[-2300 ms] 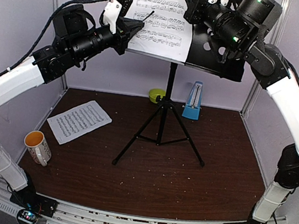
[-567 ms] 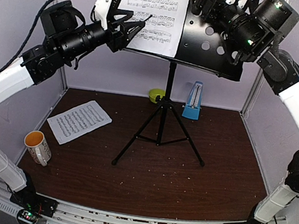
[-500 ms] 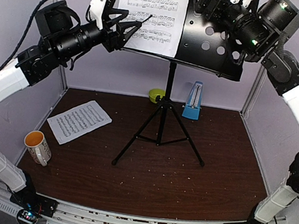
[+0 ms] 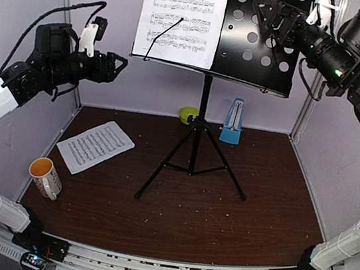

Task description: Set up the instrument practice props

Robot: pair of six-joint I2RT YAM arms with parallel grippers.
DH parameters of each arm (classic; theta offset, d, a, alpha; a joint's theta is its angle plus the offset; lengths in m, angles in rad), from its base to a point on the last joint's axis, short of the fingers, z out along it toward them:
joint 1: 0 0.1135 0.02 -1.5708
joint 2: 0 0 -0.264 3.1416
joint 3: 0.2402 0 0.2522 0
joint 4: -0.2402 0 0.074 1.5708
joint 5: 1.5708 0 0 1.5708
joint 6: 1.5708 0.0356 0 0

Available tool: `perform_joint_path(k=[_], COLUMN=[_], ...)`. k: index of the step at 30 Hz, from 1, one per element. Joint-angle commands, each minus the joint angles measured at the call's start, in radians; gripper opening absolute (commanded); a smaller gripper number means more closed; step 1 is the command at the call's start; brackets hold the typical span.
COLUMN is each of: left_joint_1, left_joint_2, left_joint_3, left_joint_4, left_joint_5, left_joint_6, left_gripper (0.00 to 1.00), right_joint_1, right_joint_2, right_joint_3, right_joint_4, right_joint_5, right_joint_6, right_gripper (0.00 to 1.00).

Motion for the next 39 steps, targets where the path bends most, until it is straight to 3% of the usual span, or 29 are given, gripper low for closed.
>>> perform_joint_path(k=[1,9,14,22,28,39], left_joint_1=[0.1,0.217,0.239,0.273,0.301,0.371], left_joint_2=[0.013,0.191,0.322,0.217,0.245,0.29], left_joint_3=[-0.108,-0.183,-0.158,-0.389,-0.435,-0.537], left_joint_4=[-0.195,-0.243,-0.33,-0.264,-0.364,-0.35], left_joint_5=[0.085,0.202,0.163,0.097,0.031,-0.002], left_joint_6=[-0.191,-0.203,-0.221,-0.54,-0.766,-0.952], left_gripper=[0.71,0.71,0.69,0.69,0.67,0.64], right_joint_1=[-0.02,-0.029,-0.029,-0.029,-0.029,-0.029], right_joint_2=[-0.122,-0.312,-0.407,-0.535,-0.552,-0.569], right_joint_3=[-0.137,-0.412,-0.536,-0.714,-0.756,-0.77], right_joint_4=[-0.034,-0.056,-0.087,-0.081,-0.074,-0.073], right_joint_5=[0.036,0.117,0.141,0.193,0.185,0.201], right_joint_6=[0.087,0.181,0.245,0.349,0.377,0.371], right_gripper=[1.0,1.0,1.0,1.0,1.0,1.0])
